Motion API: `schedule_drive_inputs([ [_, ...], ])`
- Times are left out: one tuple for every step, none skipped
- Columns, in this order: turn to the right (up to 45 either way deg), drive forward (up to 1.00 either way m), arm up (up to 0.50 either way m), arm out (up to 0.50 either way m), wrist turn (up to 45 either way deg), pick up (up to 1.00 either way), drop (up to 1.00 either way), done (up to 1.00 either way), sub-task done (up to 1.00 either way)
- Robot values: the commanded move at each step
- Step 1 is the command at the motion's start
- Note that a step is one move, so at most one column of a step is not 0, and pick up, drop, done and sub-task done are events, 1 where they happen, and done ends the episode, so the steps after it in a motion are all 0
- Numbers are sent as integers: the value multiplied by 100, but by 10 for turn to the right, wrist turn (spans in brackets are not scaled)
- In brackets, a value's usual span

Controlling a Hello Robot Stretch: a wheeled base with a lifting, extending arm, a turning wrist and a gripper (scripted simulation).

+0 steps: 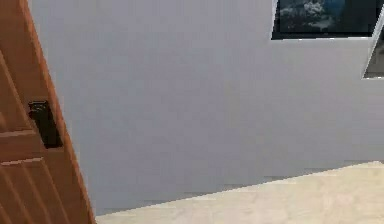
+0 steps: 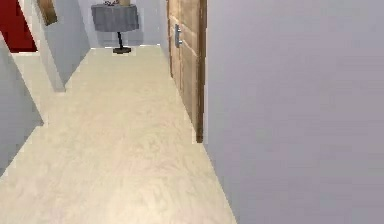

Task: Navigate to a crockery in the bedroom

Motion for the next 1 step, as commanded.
schedule_drive_inputs([
  [0, 25, 0, 0, 0, 0, 0, 0, 0],
])
